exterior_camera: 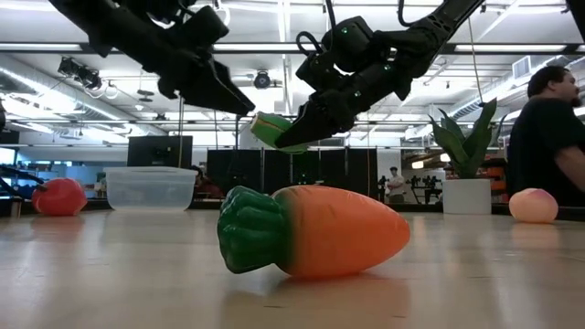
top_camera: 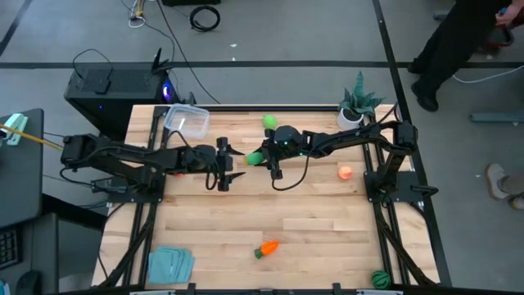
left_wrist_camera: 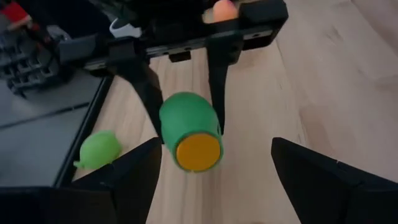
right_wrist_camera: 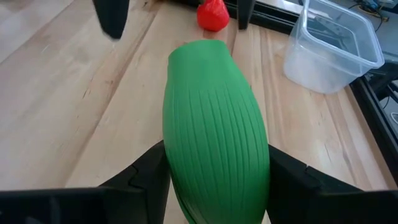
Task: Pick and placing Produce into tupperware
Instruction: Put the green corn into the transparent bin
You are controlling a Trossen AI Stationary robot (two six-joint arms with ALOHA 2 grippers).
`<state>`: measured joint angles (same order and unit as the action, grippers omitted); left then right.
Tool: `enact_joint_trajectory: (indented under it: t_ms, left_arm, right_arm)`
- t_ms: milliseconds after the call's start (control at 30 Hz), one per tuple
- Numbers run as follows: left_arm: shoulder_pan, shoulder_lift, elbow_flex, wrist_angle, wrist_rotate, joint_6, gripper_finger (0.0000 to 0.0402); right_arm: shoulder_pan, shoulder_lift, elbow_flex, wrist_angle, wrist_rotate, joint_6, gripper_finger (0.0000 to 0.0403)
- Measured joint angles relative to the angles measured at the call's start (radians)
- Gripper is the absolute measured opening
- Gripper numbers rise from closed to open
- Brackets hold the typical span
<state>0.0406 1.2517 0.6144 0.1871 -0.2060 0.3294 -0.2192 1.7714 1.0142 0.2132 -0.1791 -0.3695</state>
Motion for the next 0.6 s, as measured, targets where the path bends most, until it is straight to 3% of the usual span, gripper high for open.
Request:
enact_joint_trajectory:
  t_ms: [233, 600]
  left_arm:
    - [0.000, 0.058, 0.000, 0.061, -0.001, 0.132, 0.0311]
    - [-0.064, 0.072, 0.000, 0.082, -0.070, 0.653, 0.0309]
  right_arm:
    - [0.000, 0.000, 0.000, 0.003, 0.000, 0.000, 0.0203]
    - [0.000, 0.000, 0.000, 0.005, 0.000, 0.000, 0.0203]
